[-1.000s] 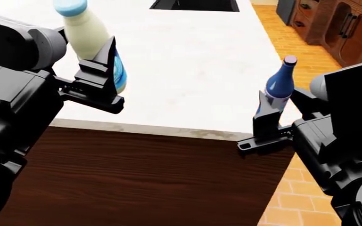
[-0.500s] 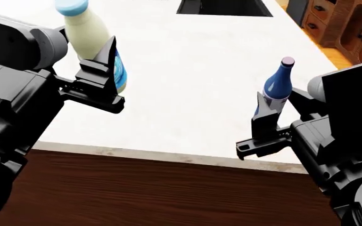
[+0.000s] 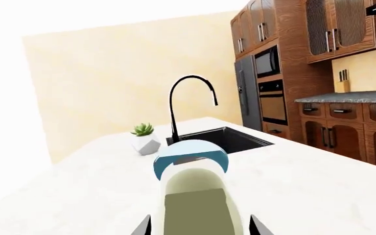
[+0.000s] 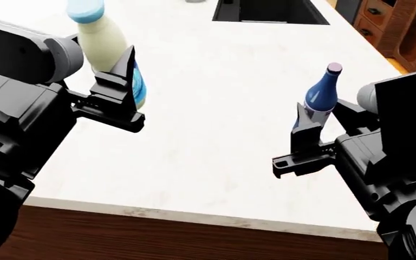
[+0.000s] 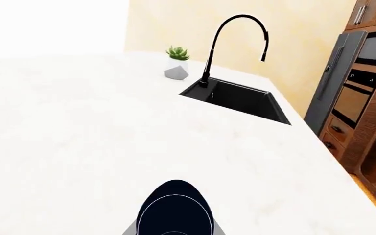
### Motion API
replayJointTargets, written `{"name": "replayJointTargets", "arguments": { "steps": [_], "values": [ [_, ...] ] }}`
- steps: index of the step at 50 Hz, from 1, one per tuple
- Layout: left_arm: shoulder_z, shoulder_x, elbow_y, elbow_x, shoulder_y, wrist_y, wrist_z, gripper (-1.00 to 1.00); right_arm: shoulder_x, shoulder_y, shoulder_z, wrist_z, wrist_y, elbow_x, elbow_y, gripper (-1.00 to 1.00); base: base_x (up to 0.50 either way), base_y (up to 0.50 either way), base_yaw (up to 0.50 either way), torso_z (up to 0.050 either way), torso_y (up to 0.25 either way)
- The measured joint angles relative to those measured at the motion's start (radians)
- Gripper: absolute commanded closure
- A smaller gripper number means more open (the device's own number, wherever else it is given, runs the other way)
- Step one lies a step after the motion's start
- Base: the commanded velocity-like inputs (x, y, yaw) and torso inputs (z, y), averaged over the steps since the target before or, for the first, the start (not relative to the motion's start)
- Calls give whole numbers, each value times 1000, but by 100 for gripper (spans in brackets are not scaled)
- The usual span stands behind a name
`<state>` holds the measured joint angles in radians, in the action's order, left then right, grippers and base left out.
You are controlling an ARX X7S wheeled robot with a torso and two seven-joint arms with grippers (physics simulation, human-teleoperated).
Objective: Move the drinks to the dining counter.
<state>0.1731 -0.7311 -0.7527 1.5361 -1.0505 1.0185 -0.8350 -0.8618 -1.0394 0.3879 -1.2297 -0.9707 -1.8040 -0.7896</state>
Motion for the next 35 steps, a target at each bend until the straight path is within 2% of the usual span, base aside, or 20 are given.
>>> {"name": "replayJointTargets", "arguments": {
  "steps": [15,35],
  "values": [
    [55,20,59,-53,-11,22,27,100,55,-53,49,8,-31,39,83,100,0,0,0,0,1],
    [180,75,164,-242,8,23,110,100,138,-109,119,132,-68,186,243,100,0,0,0,1,1]
  ]
}}
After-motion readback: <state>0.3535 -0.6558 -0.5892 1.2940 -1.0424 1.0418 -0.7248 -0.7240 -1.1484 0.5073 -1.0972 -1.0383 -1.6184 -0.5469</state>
